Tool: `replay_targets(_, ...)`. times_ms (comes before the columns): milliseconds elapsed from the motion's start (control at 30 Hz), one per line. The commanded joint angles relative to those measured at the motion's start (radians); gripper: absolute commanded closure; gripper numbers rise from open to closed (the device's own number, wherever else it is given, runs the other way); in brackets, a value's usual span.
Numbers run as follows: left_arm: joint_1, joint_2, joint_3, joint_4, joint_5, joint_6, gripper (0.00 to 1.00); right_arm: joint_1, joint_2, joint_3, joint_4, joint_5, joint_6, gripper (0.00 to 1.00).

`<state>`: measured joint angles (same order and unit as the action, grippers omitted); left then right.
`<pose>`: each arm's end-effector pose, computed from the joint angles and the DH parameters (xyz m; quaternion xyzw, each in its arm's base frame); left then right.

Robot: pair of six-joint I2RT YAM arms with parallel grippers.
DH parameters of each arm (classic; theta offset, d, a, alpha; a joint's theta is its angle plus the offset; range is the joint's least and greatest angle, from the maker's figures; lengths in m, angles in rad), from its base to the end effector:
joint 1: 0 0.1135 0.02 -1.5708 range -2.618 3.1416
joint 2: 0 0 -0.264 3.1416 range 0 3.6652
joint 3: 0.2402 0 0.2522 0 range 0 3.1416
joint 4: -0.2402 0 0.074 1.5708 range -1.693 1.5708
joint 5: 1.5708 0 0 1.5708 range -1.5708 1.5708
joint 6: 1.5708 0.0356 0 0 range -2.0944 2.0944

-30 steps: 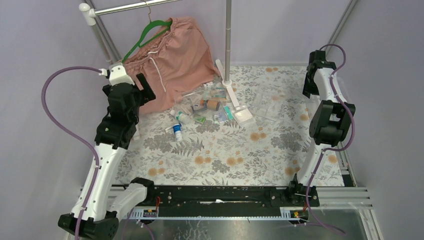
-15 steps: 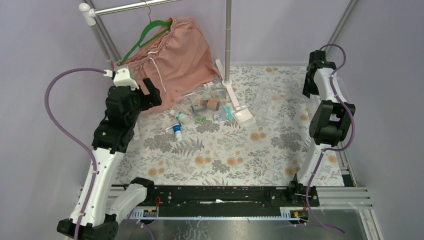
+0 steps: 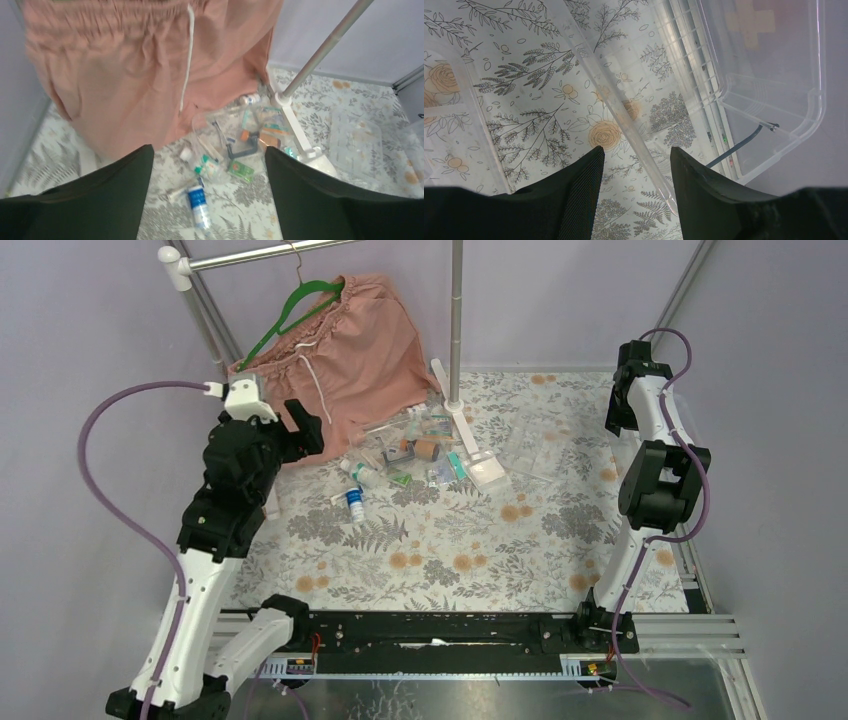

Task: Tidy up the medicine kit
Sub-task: Adjust the medicine box at the center of the board.

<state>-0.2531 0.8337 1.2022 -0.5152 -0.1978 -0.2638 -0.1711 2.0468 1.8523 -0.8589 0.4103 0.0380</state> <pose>0.1539 -0.0326 0.4373 -0.0685 0.7530 -0.0939 0.6477 0.4367 -0.0899 0.2670 0.1506 0.9358 -0.2132 0.2368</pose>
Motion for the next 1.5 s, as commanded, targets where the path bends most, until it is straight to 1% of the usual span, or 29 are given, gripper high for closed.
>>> replay_targets(0, -0.005, 0.002, -0.037, -0.010, -0.034, -0.015, 0.02, -0.002, -0.006, 0.040, -0.003, 0.012, -0.021, 0.41)
replay_targets(33, -0.005, 0.000, -0.031, -0.028, -0.026, -0.033, 0.02, -0.002, 0.006, 0.047, -0.003, 0.002, -0.023, 0.21)
replay_targets(67, -0.005, -0.002, -0.021, -0.049, -0.013, -0.051, 0.01, -0.005, -0.853, -0.564, 0.794, -0.519, 0.495, 0.03)
replay_targets(100, -0.004, -0.004, -0.008, -0.074, 0.001, -0.068, 0.01, -0.005, -0.966, -0.640, 0.914, -0.518, 0.590, 0.01)
replay_targets(167, -0.004, -0.007, 0.008, -0.126, 0.029, -0.085, 0.01, -0.005, -0.989, -0.663, 0.996, -0.481, 0.669, 0.00)
replay_targets(267, -0.005, -0.009, 0.042, -0.209, 0.015, -0.119, 0.01, -0.005, -1.001, -0.719, 1.143, -0.442, 0.795, 0.00)
replay_targets(333, -0.005, -0.019, 0.051, -0.248, -0.002, -0.133, 0.01, -0.005, -0.986, -0.727, 1.202, -0.429, 0.838, 0.00)
replay_targets(367, -0.005, -0.024, 0.057, -0.268, -0.012, -0.141, 0.01, -0.005, -0.976, -0.719, 1.214, -0.424, 0.834, 0.00)
replay_targets(467, -0.005, -0.051, 0.075, -0.309, -0.038, -0.151, 0.01, -0.005, -0.958, -0.665, 1.163, -0.429, 0.775, 0.00)
replay_targets(600, -0.003, -0.076, 0.097, -0.321, -0.067, -0.141, 0.01, -0.005, -0.982, -0.619, 1.079, -0.417, 0.662, 0.00)
replay_targets(700, -0.005, -0.088, 0.100, -0.306, -0.070, -0.130, 0.01, -0.005, -0.993, -0.587, 1.029, -0.364, 0.586, 0.00)
replay_targets(800, -0.005, -0.105, 0.068, -0.251, -0.061, -0.101, 0.01, -0.005, -0.996, -0.563, 0.964, -0.352, 0.536, 0.00)
replay_targets(933, -0.004, -0.094, 0.024, -0.174, -0.061, -0.058, 0.01, -0.005, -1.011, -0.540, 0.820, -0.354, 0.493, 0.00)
replay_targets(1000, -0.005, -0.078, 0.004, -0.140, -0.049, -0.041, 0.01, -0.005, -1.045, -0.562, 0.784, -0.366, 0.499, 0.00)
replay_targets(1067, -0.004, -0.068, -0.020, -0.105, -0.035, -0.024, 0.01, -0.005, -1.086, -0.601, 0.781, -0.405, 0.486, 0.00)
replay_targets(1133, -0.004, -0.058, -0.043, -0.078, -0.030, -0.011, 0.01, -0.005, -1.121, -0.633, 0.752, -0.409, 0.508, 0.01)
replay_targets(1200, -0.005, -0.050, -0.067, -0.055, -0.027, -0.002, 0.01, -0.005, -1.133, -0.659, 0.700, -0.409, 0.515, 0.05)
replay_targets(1233, -0.005, -0.045, -0.079, -0.046, -0.027, -0.002, 0.01, -0.005, -1.126, -0.666, 0.661, -0.439, 0.510, 0.07)
replay_targets(1300, -0.005, -0.032, -0.099, -0.039, -0.019, 0.003, 0.03, -0.005, -1.106, -0.670, 0.554, -0.467, 0.477, 0.20)
replay_targets(1333, -0.005, -0.026, -0.109, -0.035, -0.015, 0.008, 0.06, -0.005, -1.099, -0.675, 0.515, -0.466, 0.460, 0.22)
replay_targets(1367, -0.005, -0.022, -0.119, -0.031, -0.014, 0.011, 0.12, -0.005, -1.096, -0.689, 0.490, -0.463, 0.447, 0.28)
replay_targets(1400, -0.004, -0.016, -0.129, -0.028, -0.013, 0.011, 0.20, -0.005, -1.096, -0.707, 0.477, -0.461, 0.434, 0.34)
replay_targets(1433, -0.005, -0.011, -0.135, -0.024, -0.010, 0.004, 0.24, -0.005, -1.096, -0.724, 0.472, -0.457, 0.424, 0.40)
replay_targets(1467, -0.005, -0.008, -0.141, -0.019, -0.001, -0.001, 0.26, -0.005, -1.092, -0.735, 0.465, -0.447, 0.414, 0.44)
